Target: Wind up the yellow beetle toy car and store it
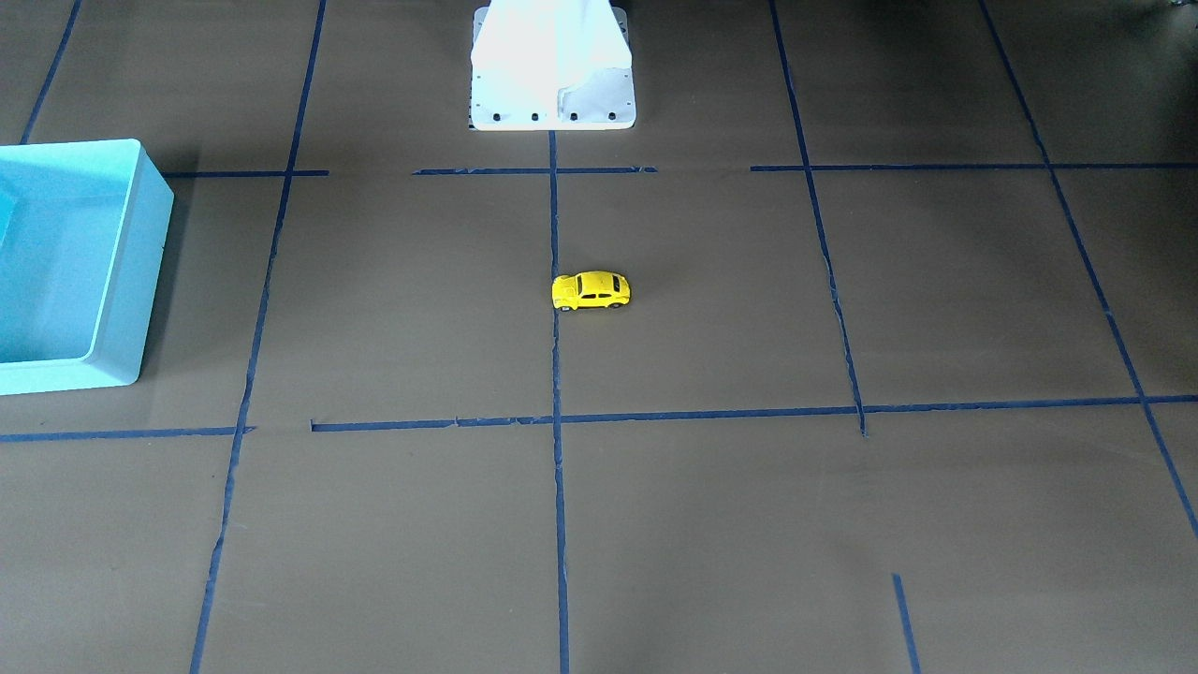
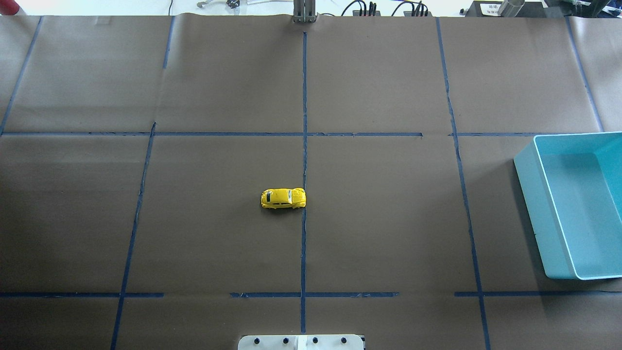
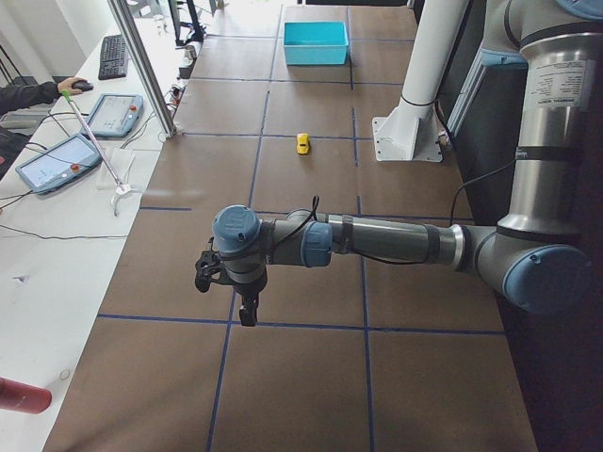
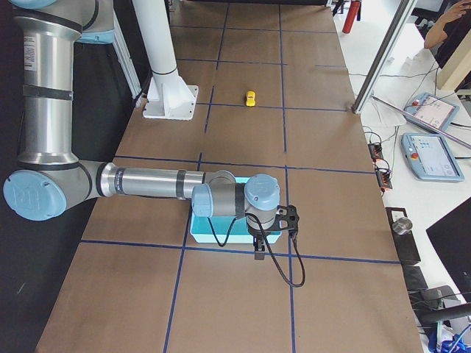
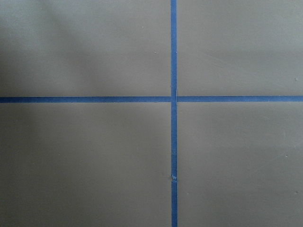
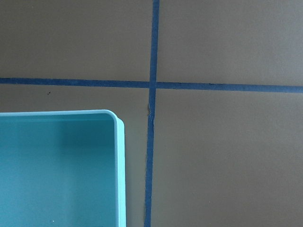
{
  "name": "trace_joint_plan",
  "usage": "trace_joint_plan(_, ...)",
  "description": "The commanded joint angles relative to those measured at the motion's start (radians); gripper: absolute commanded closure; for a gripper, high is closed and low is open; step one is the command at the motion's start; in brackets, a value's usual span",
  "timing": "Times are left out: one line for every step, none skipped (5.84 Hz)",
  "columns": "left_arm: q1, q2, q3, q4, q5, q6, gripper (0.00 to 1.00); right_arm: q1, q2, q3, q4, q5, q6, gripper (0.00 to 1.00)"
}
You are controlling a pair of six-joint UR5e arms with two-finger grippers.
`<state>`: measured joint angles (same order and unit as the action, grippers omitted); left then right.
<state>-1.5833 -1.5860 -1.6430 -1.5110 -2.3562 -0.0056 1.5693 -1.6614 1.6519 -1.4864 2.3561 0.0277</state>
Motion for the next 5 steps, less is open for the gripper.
trace_joint_plan(0.000, 0.000, 0.000, 0.000, 0.000, -0.001, 0.00, 0.000, 0.000, 0.002, 0.000, 0.000, 0.000, 0.00)
trace_joint_plan(0.002, -0.003, 0.000, -0.001, 0.000, -0.001, 0.00, 0.000, 0.000, 0.003, 0.000, 0.000, 0.000, 0.00)
trace_joint_plan(0.002, -0.009, -0.004, -0.003, -0.002, -0.002, 0.00, 0.000, 0.000, 0.003, 0.001, 0.000, 0.001, 0.00)
trace_joint_plan(0.005, -0.015, -0.032, -0.005, -0.003, -0.001, 0.00, 0.000, 0.000, 0.006, 0.000, 0.000, 0.000, 0.00)
trace_joint_plan(0.009, -0.022, -0.061, -0.014, -0.012, 0.002, 0.00, 0.000, 0.000, 0.006, 0.000, 0.000, 0.000, 0.00)
